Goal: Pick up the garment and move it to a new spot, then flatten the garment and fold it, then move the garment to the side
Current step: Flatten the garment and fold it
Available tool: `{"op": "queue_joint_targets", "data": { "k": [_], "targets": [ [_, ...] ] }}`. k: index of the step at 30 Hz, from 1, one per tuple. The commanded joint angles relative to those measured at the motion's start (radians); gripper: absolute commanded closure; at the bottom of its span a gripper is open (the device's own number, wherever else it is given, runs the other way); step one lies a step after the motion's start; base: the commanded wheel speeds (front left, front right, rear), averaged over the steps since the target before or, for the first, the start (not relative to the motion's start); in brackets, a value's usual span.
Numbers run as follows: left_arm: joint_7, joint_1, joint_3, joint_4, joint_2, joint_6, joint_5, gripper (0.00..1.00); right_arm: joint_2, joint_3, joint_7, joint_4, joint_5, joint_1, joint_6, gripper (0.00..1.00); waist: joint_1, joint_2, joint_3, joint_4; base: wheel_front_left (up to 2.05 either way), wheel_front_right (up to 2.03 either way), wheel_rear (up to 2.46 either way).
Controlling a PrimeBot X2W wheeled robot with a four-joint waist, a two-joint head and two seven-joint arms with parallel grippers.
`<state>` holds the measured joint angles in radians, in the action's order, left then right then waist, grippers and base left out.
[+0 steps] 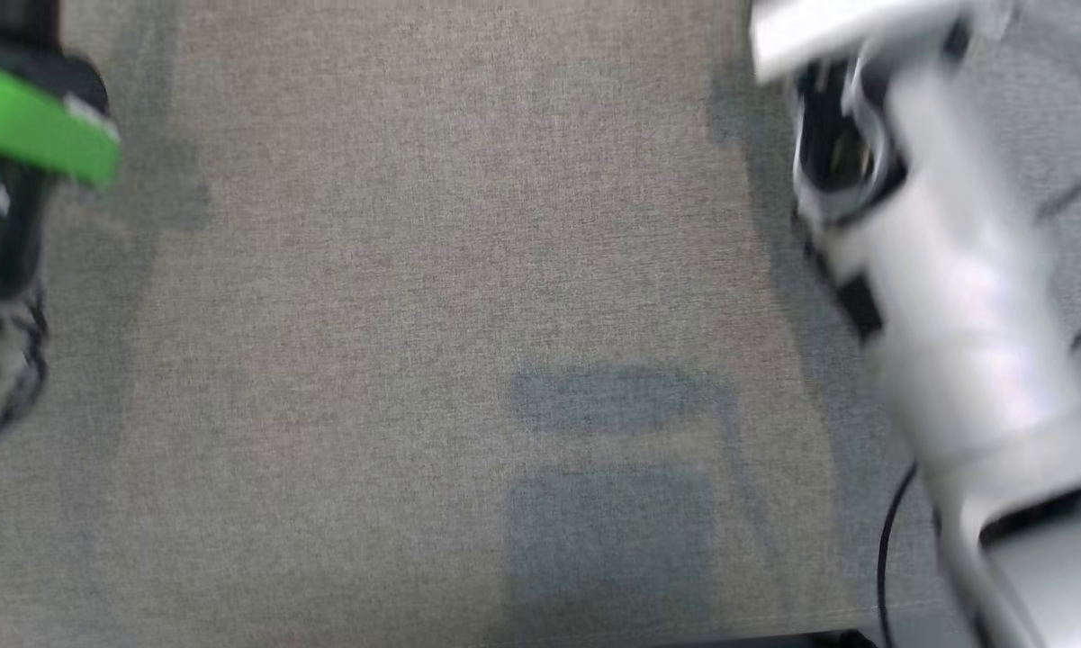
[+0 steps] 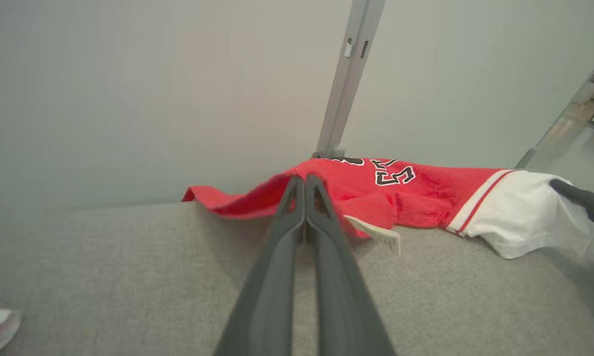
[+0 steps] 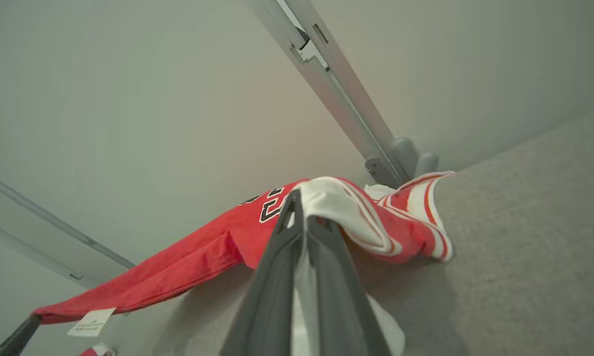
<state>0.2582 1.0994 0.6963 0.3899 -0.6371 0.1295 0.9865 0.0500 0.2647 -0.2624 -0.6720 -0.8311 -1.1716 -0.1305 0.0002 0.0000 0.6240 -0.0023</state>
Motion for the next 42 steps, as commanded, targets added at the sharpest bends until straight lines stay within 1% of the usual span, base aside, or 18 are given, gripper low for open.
{"op": "queue_joint_targets", "data": {
  "k": [1, 3, 5, 9, 10, 11, 14, 20, 24, 29, 35, 37, 40, 41, 42],
  "targets": [
    [0.007, -0.130, -0.044, -0.036, 0.007, 0.001, 0.003, 1.00, 0.003, -0.004, -0.003, 0.031, 0.000, 0.161, 0.000, 1.00, -0.0002, 0.0000, -0.059, -0.022, 0.00, 0.00, 0.00],
    [0.007, -0.277, -0.086, -0.064, 0.019, 0.001, 0.005, 1.00, 0.012, 0.006, 0.022, 0.062, -0.004, 0.314, 0.001, 1.00, -0.0002, 0.0000, -0.087, -0.019, 0.00, 0.00, 0.00],
    [0.007, -0.397, -0.112, -0.092, 0.024, 0.001, -0.008, 1.00, 0.033, -0.010, 0.034, 0.087, -0.014, 0.468, 0.002, 1.00, -0.0002, 0.0000, -0.114, -0.014, 0.00, 0.00, 0.00],
    [0.007, -0.604, -0.152, -0.159, 0.061, 0.001, -0.042, 1.00, 0.046, -0.060, 0.056, 0.153, -0.050, 0.672, 0.005, 1.00, -0.0002, 0.0000, -0.176, 0.004, 0.00, 0.00, 0.00],
    [0.007, -0.644, -0.167, -0.173, 0.068, 0.002, -0.049, 1.00, 0.047, -0.080, 0.057, 0.174, -0.065, 0.713, 0.005, 1.00, -0.0002, 0.0000, -0.195, 0.010, 0.00, 0.00, 0.00],
    [0.007, -0.644, -0.167, -0.173, 0.068, 0.002, -0.049, 1.00, 0.047, -0.080, 0.057, 0.174, -0.065, 0.713, 0.005, 1.00, -0.0002, 0.0000, -0.195, 0.010, 0.00, 0.00, 0.00],
    [0.007, -0.760, -0.208, -0.212, 0.092, 0.002, -0.070, 1.00, 0.051, -0.117, 0.085, 0.248, -0.097, 0.826, 0.006, 1.00, -0.0002, 0.0000, -0.252, 0.023, 0.00, 0.00, 0.00],
    [0.007, -0.950, -0.294, -0.303, 0.115, 0.002, -0.072, 1.00, 0.077, -0.182, 0.160, 0.450, -0.142, 1.003, 0.001, 1.00, -0.0002, 0.0000, -0.346, 0.033, 0.00, 0.00, 0.00],
    [0.007, -1.014, -0.324, -0.335, 0.119, 0.002, -0.085, 1.00, 0.082, -0.218, 0.203, 0.526, -0.098, 1.068, 0.000, 1.00, -0.0002, 0.0000, -0.372, 0.029, 0.00, 0.00, 0.00],
    [0.007, -1.054, -0.331, -0.362, 0.138, 0.002, -0.091, 1.00, 0.062, -0.249, 0.235, 0.582, -0.029, 1.093, 0.000, 1.00, -0.0002, 0.0000, -0.384, 0.028, 0.00, 0.00, 0.00],
    [0.007, -1.088, -0.341, -0.361, 0.164, 0.002, -0.105, 1.00, 0.037, -0.271, 0.255, 0.619, 0.078, 1.112, 0.000, 1.00, -0.0002, 0.0000, -0.391, 0.020, 0.00, 0.00, 0.00],
    [0.007, -1.096, -0.343, -0.357, 0.173, 0.002, -0.109, 1.00, 0.031, -0.275, 0.259, 0.624, 0.096, 1.117, 0.000, 1.00, -0.0002, 0.0000, -0.395, 0.018, 0.00, 0.00, 0.00],
    [0.007, -1.098, -0.353, -0.342, 0.185, -0.005, -0.125, 1.00, 0.028, -0.281, 0.248, 0.628, 0.142, 1.121, 0.000, 1.00, -0.0002, 0.0000, -0.403, 0.017, 0.00, 0.00, 0.00],
    [0.007, -1.099, -0.355, -0.336, 0.191, -0.006, -0.133, 0.95, 0.026, -0.280, 0.243, 0.629, 0.153, 1.120, 0.000, 1.00, -0.0002, 0.0000, -0.405, 0.016, 0.00, 0.00, 0.00],
    [0.007, -1.101, -0.361, -0.329, 0.199, -0.007, -0.139, 0.78, 0.025, -0.281, 0.235, 0.631, 0.170, 1.118, 0.000, 0.76, -0.0002, 0.0000, -0.409, 0.015, 0.00, 0.00, 0.00]
  ]
}}
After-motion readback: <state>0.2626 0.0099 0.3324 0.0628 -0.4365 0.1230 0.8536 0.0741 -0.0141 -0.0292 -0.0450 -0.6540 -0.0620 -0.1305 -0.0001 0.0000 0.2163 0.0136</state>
